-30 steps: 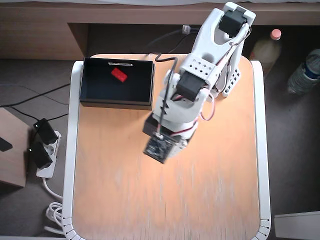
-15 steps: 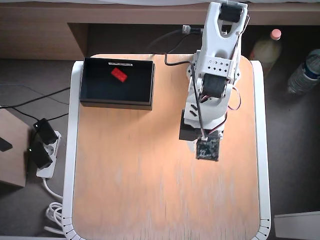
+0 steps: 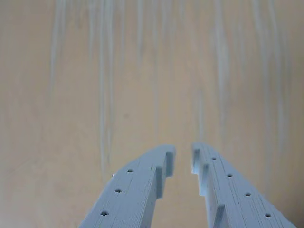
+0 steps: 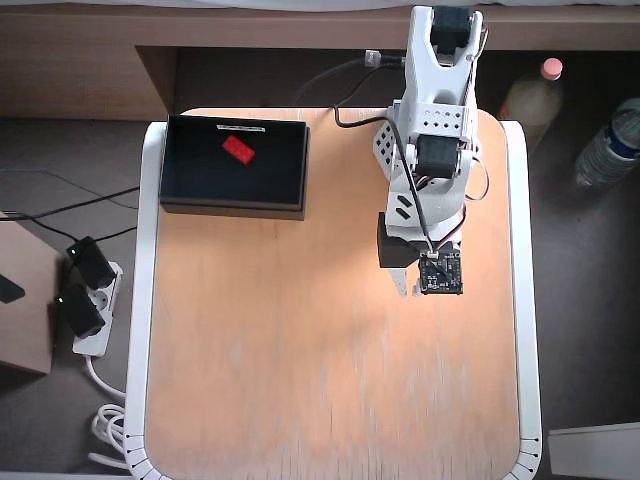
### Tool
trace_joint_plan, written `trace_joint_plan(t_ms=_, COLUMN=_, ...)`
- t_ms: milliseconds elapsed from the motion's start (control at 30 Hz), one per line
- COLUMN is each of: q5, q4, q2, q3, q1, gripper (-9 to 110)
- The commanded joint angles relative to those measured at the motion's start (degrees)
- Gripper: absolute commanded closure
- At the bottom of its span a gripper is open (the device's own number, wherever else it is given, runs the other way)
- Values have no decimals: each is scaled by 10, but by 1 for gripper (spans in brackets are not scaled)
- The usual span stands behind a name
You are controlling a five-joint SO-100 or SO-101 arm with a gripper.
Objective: Grasp a lego block and put it in the bin.
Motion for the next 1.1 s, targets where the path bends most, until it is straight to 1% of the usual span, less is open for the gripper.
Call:
trace_joint_plan(t_ms=0, q5=7, q4=-16, q2=44, q3=19, q1=-5, gripper=101)
trace_joint_plan(t_ms=433, q5=-3, q4=-15, q2=153, q3=150, q1=-17, gripper=101)
trace_joint_plan(t_ms=633, q5=-29, q4=-12, q2=154, q3=186, q1=-5, gripper=101)
trace_joint_plan(t_ms=733, q5=-61, q4=18, q2=154, q3=186, q1=-8, gripper=101)
trace_joint_plan(t_ms=933, q5=-69, q4=103, q2=154, q3=187, q1=-10, gripper=101)
trace_joint_plan(t_ms=1067, q5=-119, q4=112, q2=154, q3=187, q1=-11, gripper=101)
